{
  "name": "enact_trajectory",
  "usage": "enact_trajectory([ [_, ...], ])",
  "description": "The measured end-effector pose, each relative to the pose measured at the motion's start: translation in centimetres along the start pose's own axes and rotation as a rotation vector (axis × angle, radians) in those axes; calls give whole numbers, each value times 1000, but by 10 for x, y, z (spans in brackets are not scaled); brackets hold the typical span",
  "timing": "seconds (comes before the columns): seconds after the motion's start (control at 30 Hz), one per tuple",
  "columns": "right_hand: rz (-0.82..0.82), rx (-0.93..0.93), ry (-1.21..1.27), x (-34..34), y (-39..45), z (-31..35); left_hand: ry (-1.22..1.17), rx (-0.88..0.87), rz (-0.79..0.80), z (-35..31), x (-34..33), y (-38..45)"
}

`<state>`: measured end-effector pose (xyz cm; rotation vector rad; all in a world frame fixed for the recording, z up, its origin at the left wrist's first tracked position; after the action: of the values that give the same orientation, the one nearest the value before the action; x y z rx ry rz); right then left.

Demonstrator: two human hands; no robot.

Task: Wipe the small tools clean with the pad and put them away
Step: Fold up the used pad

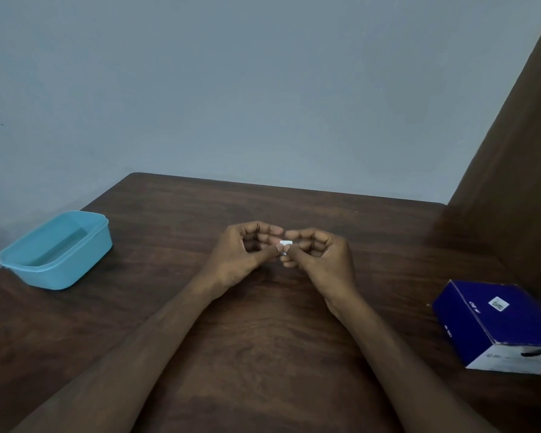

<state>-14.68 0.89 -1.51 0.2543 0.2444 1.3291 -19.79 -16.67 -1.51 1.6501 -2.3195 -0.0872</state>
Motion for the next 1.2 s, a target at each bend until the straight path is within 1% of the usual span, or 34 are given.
enact_trajectory([
  [0.17,-7,-108,93,2,1,-6,82,-94,-52,-3,0,-2],
  [0.27,25,-146,130,1,1,-9,168,-149,-84,-6,1,-3],
  [0.37,51,-123,151,0,1,-9,154,-138,-73,-5,1,-2],
  [0.5,48,-74,78,1,1,-8,183,-155,-73,-6,-1,-2],
  [0.6,64,-81,67,3,3,-11,222,-202,-83,-8,-1,-4],
  [0.67,68,-106,120,3,4,-12,246,-246,-100,-11,-3,-7],
  [0.73,36,-116,157,5,4,-12,293,-297,-129,-14,-7,-9],
  [0.77,5,-97,123,6,4,-12,331,-313,-144,-15,-8,-9],
  [0.8,-31,-55,34,9,5,-12,396,-322,-151,-13,-9,-9],
  [0.83,-58,-1,-95,11,6,-12,510,-323,-143,-11,-9,-8],
  [0.9,-78,66,-299,13,6,-15,853,-285,-73,-3,-14,-8],
  [0.93,-77,69,-331,13,6,-17,989,-239,-33,1,-17,-10],
  [0.97,-74,66,-349,13,7,-20,1072,-188,6,5,-21,-12],
  [1.03,-61,72,-363,12,8,-22,1147,-68,100,8,-30,-17],
  [1.1,-54,86,-356,13,6,-21,1158,46,193,11,-36,-21],
  [1.2,-39,120,-424,13,-1,-18,1163,83,191,10,-35,-24],
])
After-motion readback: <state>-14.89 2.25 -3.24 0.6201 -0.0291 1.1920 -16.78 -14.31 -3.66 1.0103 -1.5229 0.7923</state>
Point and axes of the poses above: each hand's wrist, its own y-axis towards the middle knuckle, its own x-axis out of the back of the hand, z = x × y, the point moved 4 cm from there along y, towards the middle knuckle, and after that the axes turned 4 degrees about x, right-handed, at the moved point
